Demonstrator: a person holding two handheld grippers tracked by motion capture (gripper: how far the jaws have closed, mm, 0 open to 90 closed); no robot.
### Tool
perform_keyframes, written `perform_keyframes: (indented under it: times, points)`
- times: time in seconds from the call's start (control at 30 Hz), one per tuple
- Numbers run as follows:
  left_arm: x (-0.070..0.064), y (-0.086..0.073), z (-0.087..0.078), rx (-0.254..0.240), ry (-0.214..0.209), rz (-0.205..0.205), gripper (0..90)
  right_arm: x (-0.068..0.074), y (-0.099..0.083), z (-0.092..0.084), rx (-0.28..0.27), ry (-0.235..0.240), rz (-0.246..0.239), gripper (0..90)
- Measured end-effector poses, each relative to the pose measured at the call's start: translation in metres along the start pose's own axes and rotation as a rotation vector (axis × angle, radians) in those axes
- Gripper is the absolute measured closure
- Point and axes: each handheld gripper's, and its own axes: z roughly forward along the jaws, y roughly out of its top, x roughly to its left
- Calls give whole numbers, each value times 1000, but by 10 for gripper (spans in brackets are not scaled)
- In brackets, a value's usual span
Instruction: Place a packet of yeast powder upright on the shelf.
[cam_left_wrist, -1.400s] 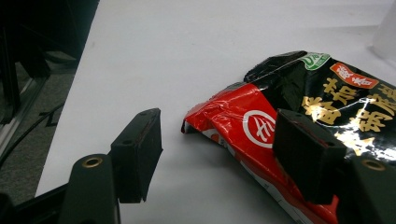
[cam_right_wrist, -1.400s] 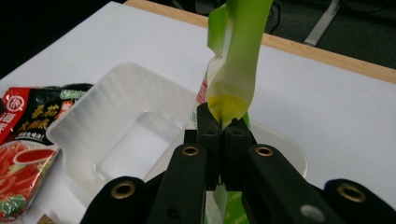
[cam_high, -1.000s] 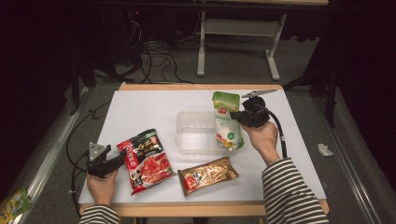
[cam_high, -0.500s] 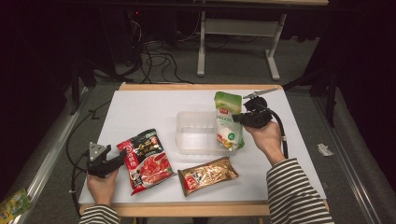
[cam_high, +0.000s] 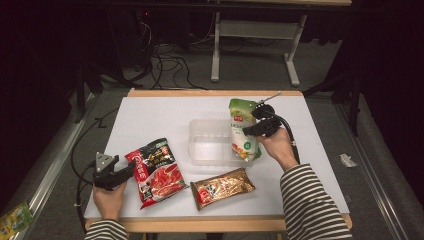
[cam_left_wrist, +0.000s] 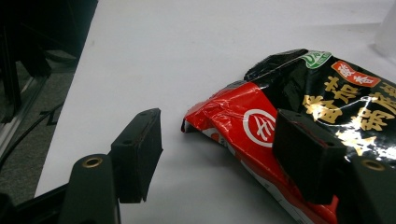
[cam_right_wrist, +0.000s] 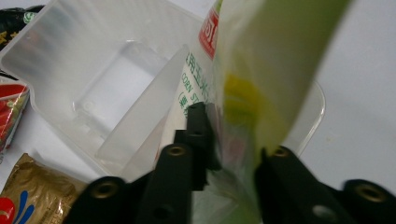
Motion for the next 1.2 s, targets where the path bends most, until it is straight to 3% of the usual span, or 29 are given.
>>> perform_keyframes:
  times: [0.07,0.2,0.4,0.53,0.7,0.97,1.2]
  points:
    - [0,0,0,1,0,0,333,1,0,-1,-10,4,10,900]
    - [0,0,0,0,0,1,333,3,-2,-3,-47,9,21,900]
    - [0,0,0,-1,2,2,333,8,-7,-13,-222,-31,45,900]
    - [0,0,0,-6,3,3,333,14,-15,-10,-315,-53,44,900]
    - [0,0,0,0,2,3,333,13,-34,9,-326,-46,50,900]
    - [-1,0,0,0,5,9,333,9,-45,6,-293,-45,36,897]
    - [-1,0,0,6,4,11,333,-2,-61,6,-281,-25,65,897]
